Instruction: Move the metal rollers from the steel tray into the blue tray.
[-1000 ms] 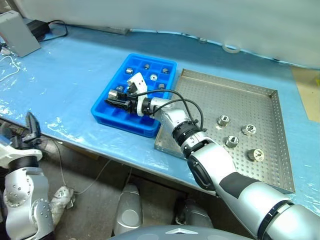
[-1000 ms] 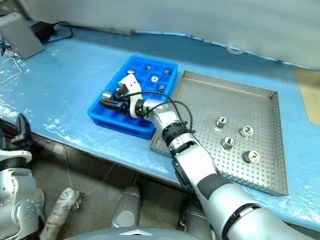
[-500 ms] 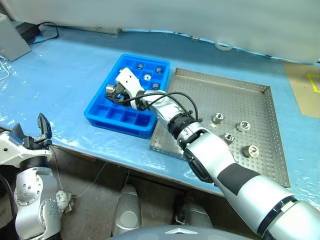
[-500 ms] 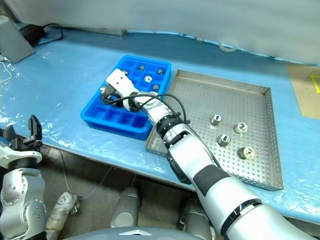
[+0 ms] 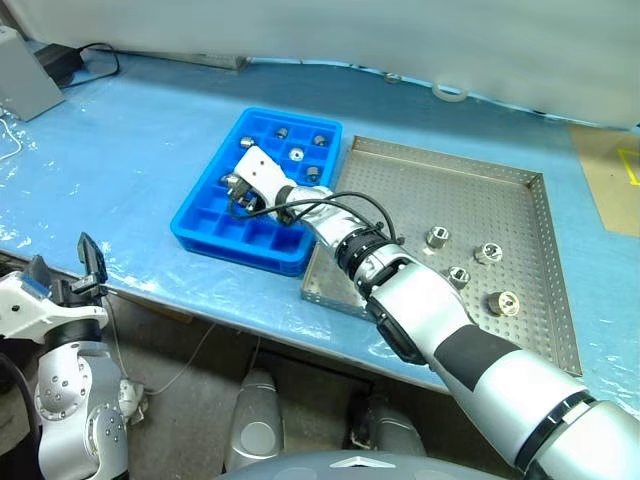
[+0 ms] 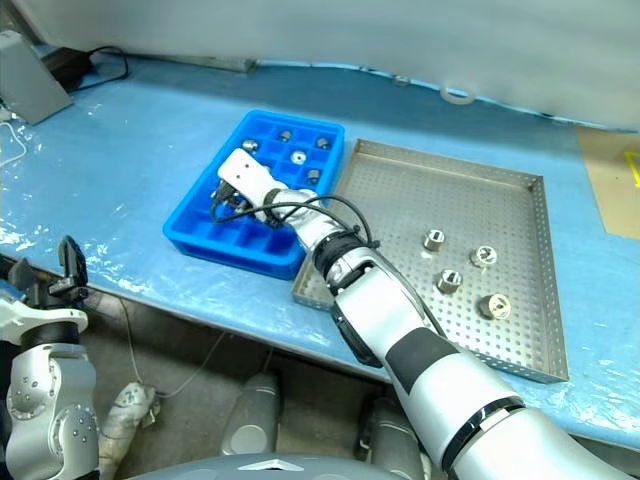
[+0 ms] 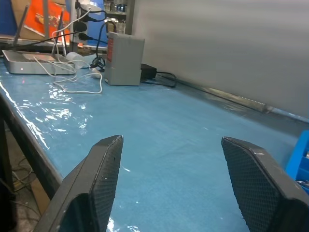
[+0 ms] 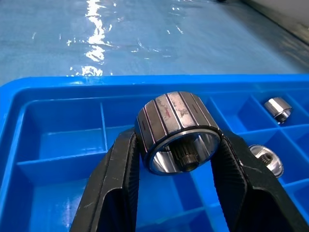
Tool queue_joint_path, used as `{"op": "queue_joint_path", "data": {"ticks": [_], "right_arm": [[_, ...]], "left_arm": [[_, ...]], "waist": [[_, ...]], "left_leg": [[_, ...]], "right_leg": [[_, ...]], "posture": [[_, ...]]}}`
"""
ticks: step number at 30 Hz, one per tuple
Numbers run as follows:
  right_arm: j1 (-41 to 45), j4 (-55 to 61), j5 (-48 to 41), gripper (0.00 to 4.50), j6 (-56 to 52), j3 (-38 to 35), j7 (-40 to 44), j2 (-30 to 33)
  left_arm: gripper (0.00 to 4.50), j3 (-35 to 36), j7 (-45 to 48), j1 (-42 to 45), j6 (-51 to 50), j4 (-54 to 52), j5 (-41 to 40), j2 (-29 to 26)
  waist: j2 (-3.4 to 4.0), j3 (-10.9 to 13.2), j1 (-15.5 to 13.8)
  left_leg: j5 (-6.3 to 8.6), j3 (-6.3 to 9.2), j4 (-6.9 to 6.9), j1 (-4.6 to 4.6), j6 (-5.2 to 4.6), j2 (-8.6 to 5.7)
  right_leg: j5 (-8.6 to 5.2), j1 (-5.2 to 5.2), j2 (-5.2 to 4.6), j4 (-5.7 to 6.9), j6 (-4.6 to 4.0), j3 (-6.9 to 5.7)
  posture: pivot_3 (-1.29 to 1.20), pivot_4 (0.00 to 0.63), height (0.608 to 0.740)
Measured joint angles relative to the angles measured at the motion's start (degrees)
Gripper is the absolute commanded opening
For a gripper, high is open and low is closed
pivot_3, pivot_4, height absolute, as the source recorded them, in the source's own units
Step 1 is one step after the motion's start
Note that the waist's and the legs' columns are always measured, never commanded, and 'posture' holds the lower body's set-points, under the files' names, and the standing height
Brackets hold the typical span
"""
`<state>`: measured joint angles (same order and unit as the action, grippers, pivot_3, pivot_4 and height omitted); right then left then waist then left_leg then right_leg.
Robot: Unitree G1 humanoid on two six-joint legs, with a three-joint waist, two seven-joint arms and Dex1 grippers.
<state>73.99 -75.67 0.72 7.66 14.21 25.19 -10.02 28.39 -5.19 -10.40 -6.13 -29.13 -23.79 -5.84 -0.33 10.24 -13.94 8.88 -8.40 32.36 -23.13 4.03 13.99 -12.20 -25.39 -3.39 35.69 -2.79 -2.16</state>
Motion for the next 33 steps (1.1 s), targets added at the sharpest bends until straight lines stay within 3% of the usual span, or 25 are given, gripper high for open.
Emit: {"op": "queue_joint_path", "data": {"ticks": [33], "right_arm": [[4.6,-2.3,2.8,1.73,-4.4,-6.9,-3.4,0.0]], "left_arm": [[3.55,-4.2,2.4,1.4,-0.6,2.8,2.3,-0.7]], "waist": [[0.02,0.0,0.7]], "left_leg": [[0.0,-0.01,0.17,-0.01,0.0,0.02]], "right_leg": [[0.01,-0.02,0.03,0.14,0.0,0.02]], "posture": [[0.45,0.15,0.74]]}}
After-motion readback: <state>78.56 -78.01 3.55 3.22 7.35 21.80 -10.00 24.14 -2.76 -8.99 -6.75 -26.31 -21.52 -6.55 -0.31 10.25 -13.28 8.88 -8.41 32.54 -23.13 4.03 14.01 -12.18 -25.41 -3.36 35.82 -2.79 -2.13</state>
